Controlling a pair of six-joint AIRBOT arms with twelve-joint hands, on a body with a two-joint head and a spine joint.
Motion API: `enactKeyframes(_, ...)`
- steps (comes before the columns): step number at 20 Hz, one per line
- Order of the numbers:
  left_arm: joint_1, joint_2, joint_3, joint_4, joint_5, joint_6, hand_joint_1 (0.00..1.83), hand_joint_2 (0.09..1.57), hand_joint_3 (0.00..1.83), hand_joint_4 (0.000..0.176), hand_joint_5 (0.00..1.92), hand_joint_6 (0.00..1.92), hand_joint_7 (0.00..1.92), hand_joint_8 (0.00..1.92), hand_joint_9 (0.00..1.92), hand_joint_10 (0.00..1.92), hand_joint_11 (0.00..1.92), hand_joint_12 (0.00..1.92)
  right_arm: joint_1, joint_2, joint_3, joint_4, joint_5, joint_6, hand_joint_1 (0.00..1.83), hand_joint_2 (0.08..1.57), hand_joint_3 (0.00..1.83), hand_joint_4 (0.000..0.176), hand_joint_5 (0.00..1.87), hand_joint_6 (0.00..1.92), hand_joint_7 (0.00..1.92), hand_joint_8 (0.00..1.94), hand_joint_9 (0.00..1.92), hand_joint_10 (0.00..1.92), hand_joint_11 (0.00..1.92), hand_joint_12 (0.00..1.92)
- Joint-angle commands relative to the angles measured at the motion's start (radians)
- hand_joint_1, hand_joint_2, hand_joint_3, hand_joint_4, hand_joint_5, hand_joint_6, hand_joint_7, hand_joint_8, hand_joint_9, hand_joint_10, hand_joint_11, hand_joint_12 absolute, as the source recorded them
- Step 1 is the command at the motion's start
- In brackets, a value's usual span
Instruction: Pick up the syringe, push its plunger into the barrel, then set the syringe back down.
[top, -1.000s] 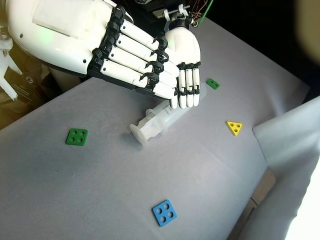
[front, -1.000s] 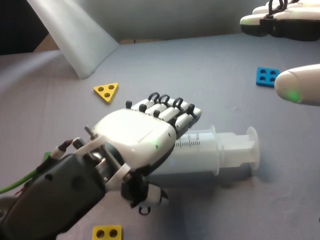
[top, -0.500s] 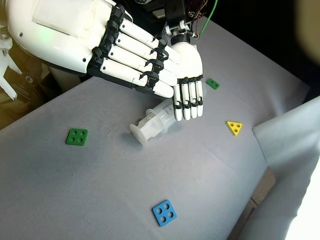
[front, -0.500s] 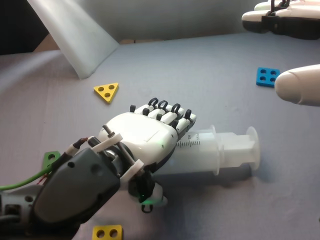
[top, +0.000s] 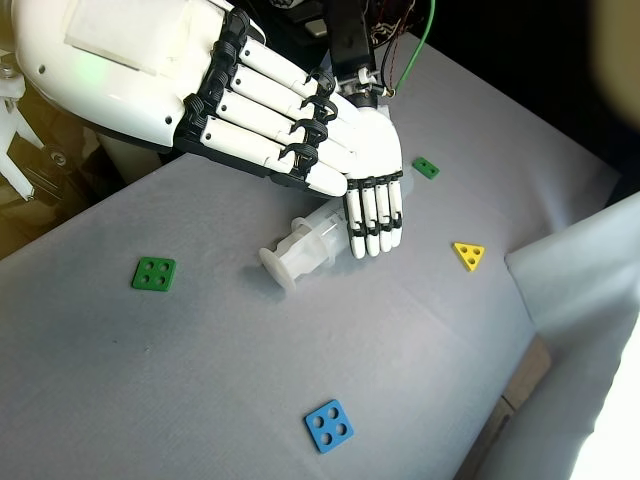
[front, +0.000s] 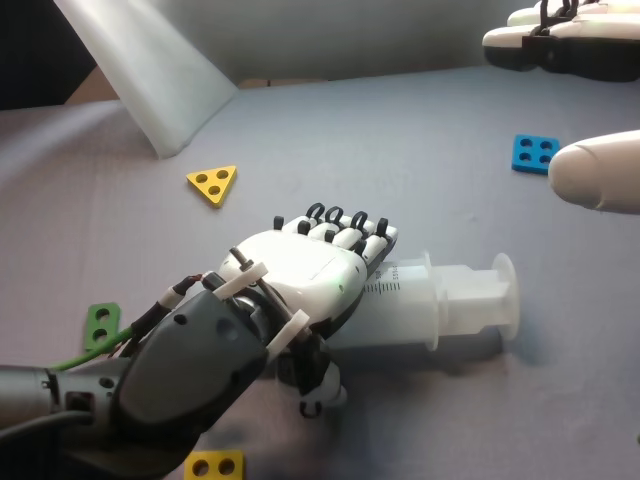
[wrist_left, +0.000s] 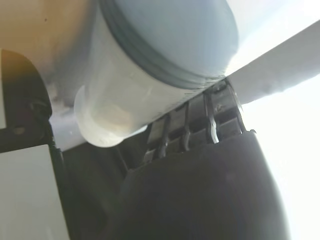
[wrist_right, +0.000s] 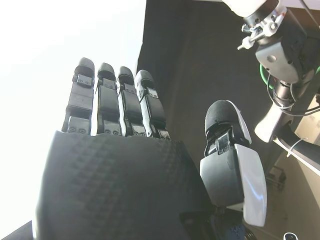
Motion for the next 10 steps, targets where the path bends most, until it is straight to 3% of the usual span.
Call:
enactKeyframes(1, -0.001, -0.007, 0.009, 0.040, -0.056, -0.006, 1.17, 0.91, 0.00, 0.000, 0.01, 0.00, 0.00, 0.00, 0.00, 0.00, 0.00, 0.22, 0.008, 0.002, -0.003, 0.016, 0.011, 0.001, 0.00, 1.26, 0.00, 0.000, 0.11, 0.00, 0.06, 0.01, 0.04, 0.01, 0.00, 0.06)
enactKeyframes(7, 0.011, -0.029, 0.044, 0.016, -0.075, -0.026, 1.18, 0.91, 0.00, 0.000, 0.02, 0.00, 0.00, 0.00, 0.01, 0.00, 0.00, 0.36, 0.008, 0.005, -0.006, 0.016, 0.011, 0.003, 0.00, 1.27, 0.00, 0.000, 0.09, 0.00, 0.04, 0.00, 0.01, 0.00, 0.00, 0.01)
enactKeyframes(10, 0.023, -0.032, 0.048, 0.038, -0.075, -0.050, 1.16, 0.91, 0.00, 0.000, 0.01, 0.00, 0.00, 0.00, 0.02, 0.00, 0.00, 0.41, 0.008, 0.005, -0.006, 0.016, -0.032, 0.077, 0.00, 1.25, 0.00, 0.000, 0.10, 0.00, 0.05, 0.00, 0.03, 0.01, 0.01, 0.02)
